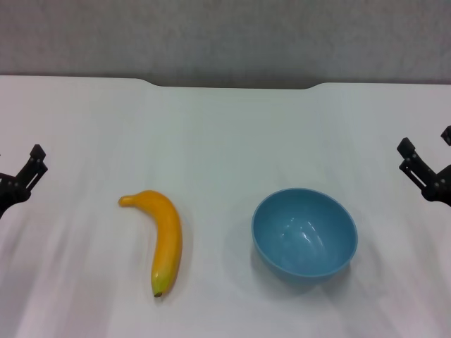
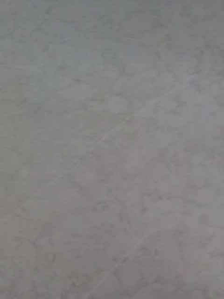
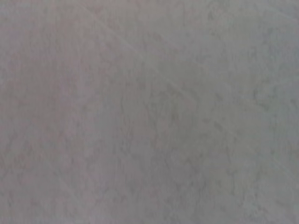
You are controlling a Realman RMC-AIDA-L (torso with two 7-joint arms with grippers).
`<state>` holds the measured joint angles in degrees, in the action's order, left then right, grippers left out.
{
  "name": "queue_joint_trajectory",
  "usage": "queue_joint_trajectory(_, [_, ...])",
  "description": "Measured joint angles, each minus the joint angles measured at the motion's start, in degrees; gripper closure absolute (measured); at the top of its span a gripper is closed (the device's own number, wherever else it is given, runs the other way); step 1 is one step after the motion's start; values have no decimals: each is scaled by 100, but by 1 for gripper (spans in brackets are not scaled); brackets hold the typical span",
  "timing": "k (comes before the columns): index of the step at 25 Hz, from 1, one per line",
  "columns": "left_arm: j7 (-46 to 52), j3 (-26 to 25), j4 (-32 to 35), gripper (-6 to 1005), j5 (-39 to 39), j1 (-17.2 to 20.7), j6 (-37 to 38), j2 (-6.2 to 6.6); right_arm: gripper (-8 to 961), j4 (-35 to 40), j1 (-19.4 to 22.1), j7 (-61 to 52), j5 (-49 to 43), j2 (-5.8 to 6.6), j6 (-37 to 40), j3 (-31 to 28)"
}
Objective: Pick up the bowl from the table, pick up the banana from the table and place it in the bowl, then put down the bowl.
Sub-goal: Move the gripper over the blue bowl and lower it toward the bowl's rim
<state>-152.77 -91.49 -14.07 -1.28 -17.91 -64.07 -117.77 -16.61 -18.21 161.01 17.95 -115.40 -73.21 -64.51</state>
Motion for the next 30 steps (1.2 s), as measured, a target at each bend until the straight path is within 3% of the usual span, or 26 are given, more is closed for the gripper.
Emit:
queue_joint_trajectory(16, [150, 53, 0, 110, -22, -11, 16, -3, 93, 0, -7, -9, 7, 0, 23, 14])
queue_joint_trajectory(21, [1057, 488, -317, 110, -135, 42, 269, 151, 93, -274, -8, -266, -43, 43, 202, 69])
queue_joint_trajectory(26, [2203, 461, -1242, 110, -1063, 284, 1105, 363, 94, -1150, 159, -357, -288, 161, 1070, 40])
queue_joint_trajectory(30, [3188, 446, -2087, 109, -2189, 409, 1805, 470, 94, -2571, 374, -449, -857, 375, 2893, 15])
